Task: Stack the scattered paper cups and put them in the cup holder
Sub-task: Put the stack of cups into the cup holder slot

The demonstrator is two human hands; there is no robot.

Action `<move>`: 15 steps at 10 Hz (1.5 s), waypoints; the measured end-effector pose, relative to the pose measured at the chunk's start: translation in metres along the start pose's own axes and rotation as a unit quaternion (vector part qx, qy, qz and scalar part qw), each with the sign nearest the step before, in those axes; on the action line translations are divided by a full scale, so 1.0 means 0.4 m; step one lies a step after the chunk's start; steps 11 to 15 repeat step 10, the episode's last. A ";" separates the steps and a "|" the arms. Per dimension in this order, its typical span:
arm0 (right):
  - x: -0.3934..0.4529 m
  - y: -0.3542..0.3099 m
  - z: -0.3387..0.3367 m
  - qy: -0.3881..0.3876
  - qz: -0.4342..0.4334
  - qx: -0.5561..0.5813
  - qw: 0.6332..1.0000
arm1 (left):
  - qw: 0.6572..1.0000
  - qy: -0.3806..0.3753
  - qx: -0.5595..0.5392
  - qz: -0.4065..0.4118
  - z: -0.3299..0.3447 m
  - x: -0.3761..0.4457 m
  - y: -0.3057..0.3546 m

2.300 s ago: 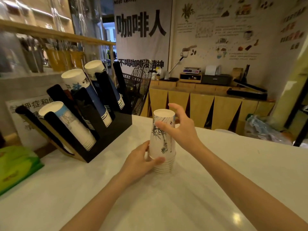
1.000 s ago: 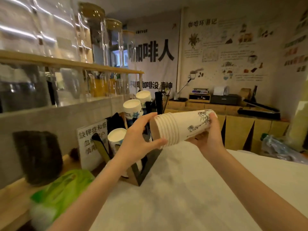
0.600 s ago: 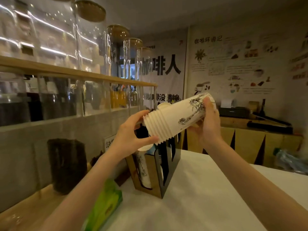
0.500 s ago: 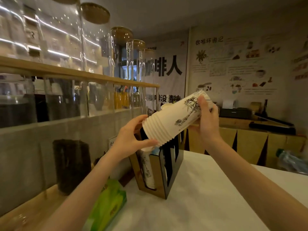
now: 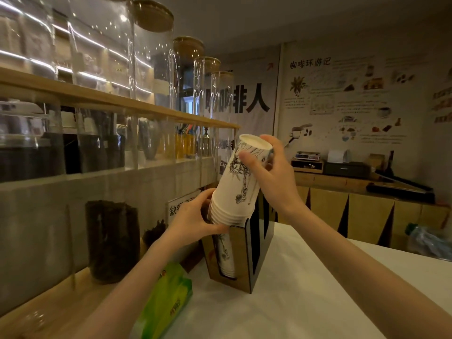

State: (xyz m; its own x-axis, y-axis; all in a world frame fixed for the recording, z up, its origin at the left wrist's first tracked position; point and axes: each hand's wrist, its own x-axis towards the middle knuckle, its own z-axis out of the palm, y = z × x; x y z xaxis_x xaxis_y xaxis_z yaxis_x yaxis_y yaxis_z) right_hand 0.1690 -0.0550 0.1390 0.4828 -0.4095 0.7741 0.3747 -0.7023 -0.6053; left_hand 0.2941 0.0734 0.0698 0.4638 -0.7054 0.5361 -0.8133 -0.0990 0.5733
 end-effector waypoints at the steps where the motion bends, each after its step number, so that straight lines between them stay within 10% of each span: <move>1: -0.013 0.017 0.026 -0.034 0.000 -0.011 0.999 | 0.999 -0.005 -0.005 -0.034 0.004 -0.008 -0.015; 8: -0.064 0.092 0.053 -0.270 0.158 -0.073 0.947 | 0.993 0.093 -0.073 -0.011 0.024 0.017 0.053; 10: -0.067 0.046 -0.054 -0.274 0.166 -0.102 0.942 | 0.986 -0.065 0.100 -0.118 -0.031 0.095 0.140; 15: -0.067 0.046 -0.054 -0.274 0.166 -0.102 0.942 | 0.986 -0.065 0.100 -0.118 -0.031 0.095 0.140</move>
